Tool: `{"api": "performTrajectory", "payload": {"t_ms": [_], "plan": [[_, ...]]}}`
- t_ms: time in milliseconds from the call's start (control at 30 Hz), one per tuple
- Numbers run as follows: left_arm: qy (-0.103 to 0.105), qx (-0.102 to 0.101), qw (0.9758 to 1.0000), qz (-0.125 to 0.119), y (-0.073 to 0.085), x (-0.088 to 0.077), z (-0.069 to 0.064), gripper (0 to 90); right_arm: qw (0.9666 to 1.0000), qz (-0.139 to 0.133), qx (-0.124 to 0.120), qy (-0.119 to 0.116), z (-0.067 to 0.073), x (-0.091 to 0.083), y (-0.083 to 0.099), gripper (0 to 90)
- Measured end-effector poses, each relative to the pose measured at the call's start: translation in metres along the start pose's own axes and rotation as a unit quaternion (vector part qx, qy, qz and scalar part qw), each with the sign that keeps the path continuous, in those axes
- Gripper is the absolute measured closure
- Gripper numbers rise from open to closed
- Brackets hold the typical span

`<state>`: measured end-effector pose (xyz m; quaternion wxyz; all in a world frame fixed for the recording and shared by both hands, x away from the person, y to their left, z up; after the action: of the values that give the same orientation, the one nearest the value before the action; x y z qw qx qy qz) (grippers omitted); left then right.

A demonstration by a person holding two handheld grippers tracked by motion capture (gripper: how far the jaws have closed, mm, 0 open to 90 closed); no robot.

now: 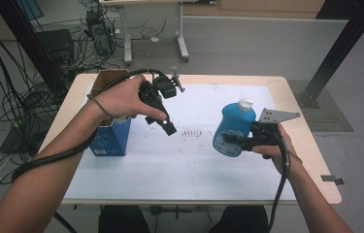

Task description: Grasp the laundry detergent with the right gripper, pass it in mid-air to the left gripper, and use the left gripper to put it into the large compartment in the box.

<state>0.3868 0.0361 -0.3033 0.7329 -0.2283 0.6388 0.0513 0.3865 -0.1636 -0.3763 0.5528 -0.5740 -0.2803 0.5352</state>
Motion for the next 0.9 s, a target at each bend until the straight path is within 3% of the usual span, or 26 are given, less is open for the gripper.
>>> {"api": "performTrajectory", "payload": {"t_ms": [33, 133, 167, 433, 900], "plan": [[0.002, 0.005, 1.0, -0.001, -0.001, -0.002, -0.001, 10.0, 0.9999, 0.002, -0.005, -0.015, 0.005, 0.003, -0.004, 44.5], [0.002, 0.025, 0.9997, -0.005, -0.005, -0.006, -0.005, 10.1, 0.9995, 0.01, -0.015, -0.027, 0.01, 0.006, -0.007, 44.5], [0.005, 0.041, 0.9991, -0.009, -0.008, -0.009, -0.008, 10.1, 0.9992, 0.014, -0.019, -0.033, 0.013, 0.009, -0.009, 44.4], [0.013, 0.077, 0.9969, -0.003, -0.012, -0.016, -0.018, 10.2, 0.9966, 0.026, -0.036, -0.07, 0.026, 0.022, -0.016, 44.4], [0.018, 0.115, 0.9931, 0.003, -0.023, -0.028, -0.033, 10.3, 0.9905, 0.039, -0.053, -0.121, 0.043, 0.043, -0.023, 44.4]]}}
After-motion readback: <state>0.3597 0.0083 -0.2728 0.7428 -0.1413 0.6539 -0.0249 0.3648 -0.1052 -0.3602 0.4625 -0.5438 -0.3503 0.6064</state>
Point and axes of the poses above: each handheld gripper's, and its own axes: x roughly forward along the jaws, y roughly out of its underside, z roughly to its left, the point moved 10 cm from there along x, roughly forward along the jaws, and after that the axes turned 9 degrees about -y, right-handed, at the moved point
